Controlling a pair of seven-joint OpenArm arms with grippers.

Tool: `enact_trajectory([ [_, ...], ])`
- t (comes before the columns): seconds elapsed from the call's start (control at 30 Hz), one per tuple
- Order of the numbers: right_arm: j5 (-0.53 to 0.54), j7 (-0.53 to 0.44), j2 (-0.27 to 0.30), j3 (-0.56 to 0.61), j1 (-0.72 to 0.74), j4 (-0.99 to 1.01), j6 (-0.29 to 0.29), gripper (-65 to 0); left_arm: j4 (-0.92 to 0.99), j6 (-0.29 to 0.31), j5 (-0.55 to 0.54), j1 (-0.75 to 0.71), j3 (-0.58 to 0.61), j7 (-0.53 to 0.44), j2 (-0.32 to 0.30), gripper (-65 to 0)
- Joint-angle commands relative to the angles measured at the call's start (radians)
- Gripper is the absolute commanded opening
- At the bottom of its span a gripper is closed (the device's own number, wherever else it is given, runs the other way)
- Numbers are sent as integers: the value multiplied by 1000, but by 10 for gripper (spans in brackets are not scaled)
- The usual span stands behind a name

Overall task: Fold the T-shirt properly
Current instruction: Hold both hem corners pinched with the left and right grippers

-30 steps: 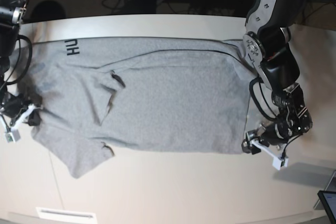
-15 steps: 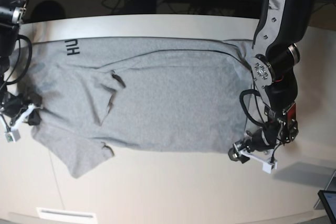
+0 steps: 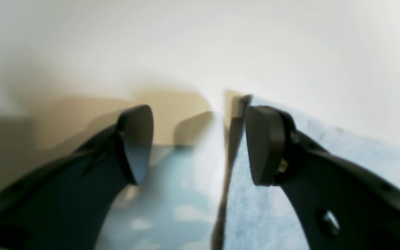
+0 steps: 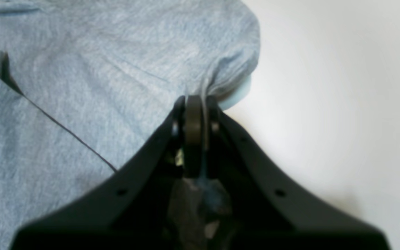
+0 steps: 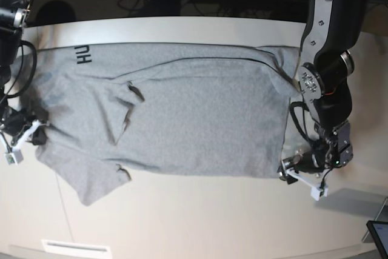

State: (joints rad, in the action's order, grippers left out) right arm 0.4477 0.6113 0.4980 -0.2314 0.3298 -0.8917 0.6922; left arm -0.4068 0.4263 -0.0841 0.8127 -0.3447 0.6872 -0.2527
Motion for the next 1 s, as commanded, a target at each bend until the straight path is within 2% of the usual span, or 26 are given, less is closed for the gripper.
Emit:
enact_trajectory([
  [0.0, 15, -20, 24, -7, 25, -13, 6, -647, -11, 18, -19, 35, 12, -1, 33, -237],
  [0.43, 15, -20, 29, -7, 25, -13, 6, -647, 52, 21, -23, 23, 11, -4, 79, -247],
  [0.47, 15, -20, 29, -7, 25, -13, 6, -647, 47, 21, -23, 14, 9, -5, 80, -275],
  [0.5, 15, -20, 29, -7, 25, -13, 6, -647, 46, 21, -23, 7, 9, -7, 82, -334],
  [0.6, 15, -20, 29, -7, 25, -13, 6, -647, 46, 23, -23, 3, 9, -7, 82, -576],
  [0.63, 15, -20, 29, -7, 25, -13, 6, -647, 46, 23, -23, 3, 9, -8, 82, -596],
  [0.77, 15, -20, 28, -7, 25, -13, 6, -647, 46, 23, -23, 1, 9, -8, 79, -603],
  [0.87, 15, -20, 26, -7, 25, -13, 6, -647, 29, 23, -23, 1, 9, -8, 76, -650],
  [0.97, 15, -20, 24, -7, 25, -13, 6, -647, -25, 23, -21, -11, 9, -1, 76, -650],
])
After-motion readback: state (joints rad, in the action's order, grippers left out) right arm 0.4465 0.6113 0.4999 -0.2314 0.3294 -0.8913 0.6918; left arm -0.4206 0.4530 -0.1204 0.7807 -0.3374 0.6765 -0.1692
